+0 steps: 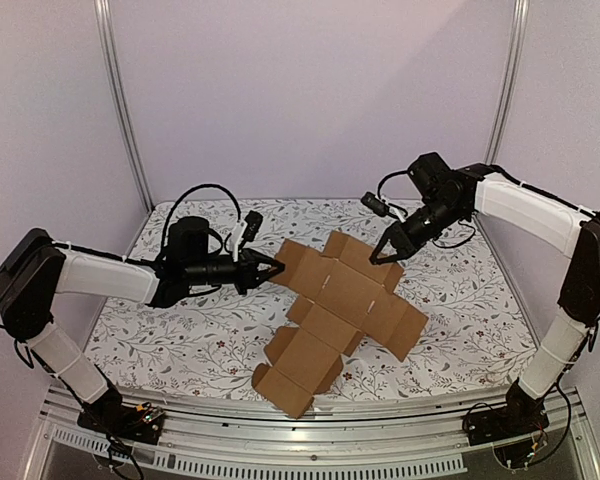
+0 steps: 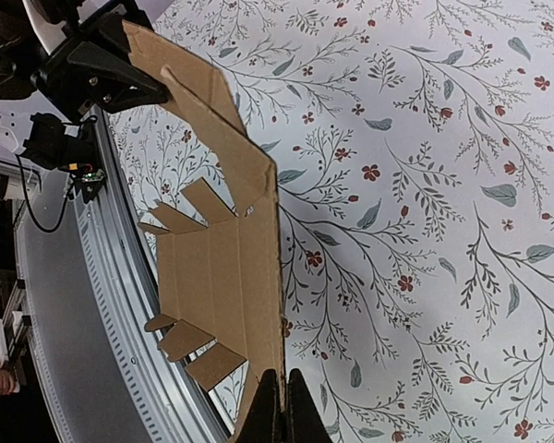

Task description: Fold the paper box

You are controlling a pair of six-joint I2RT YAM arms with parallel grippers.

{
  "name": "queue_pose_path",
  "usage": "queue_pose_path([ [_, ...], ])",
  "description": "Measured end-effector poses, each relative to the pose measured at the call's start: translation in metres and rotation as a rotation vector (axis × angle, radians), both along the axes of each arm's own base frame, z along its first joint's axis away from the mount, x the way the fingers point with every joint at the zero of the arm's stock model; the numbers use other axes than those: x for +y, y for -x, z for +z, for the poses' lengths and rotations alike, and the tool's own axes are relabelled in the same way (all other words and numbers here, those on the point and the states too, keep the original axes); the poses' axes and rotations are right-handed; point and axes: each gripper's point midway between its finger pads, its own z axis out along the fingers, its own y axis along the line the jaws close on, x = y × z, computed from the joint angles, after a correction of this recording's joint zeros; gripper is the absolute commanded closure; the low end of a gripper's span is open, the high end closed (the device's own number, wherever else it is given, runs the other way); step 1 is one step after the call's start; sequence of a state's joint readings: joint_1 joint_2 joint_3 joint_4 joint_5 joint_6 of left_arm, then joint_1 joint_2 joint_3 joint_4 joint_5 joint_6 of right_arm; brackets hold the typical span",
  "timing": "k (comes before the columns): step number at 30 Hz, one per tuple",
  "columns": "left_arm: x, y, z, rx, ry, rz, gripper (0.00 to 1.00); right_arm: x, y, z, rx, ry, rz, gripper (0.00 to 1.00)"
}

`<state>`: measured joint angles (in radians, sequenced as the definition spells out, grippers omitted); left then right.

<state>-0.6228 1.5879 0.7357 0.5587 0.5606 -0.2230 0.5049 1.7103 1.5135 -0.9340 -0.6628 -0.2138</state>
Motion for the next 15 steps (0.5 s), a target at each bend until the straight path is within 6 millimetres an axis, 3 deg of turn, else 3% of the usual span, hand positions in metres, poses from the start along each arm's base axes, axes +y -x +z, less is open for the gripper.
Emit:
queue_pose_path([
  [7, 0.005, -0.005, -0.002, 0.042, 0.005, 0.032, 0.62, 0.005, 0.001, 0.0, -0.084, 0.1, 0.011, 1.0],
  [15, 0.016, -0.014, 0.004, 0.096, 0.0, 0.117, 0.56, 0.012, -0.001, -0.002, -0.233, 0.222, 0.052, 1.0],
])
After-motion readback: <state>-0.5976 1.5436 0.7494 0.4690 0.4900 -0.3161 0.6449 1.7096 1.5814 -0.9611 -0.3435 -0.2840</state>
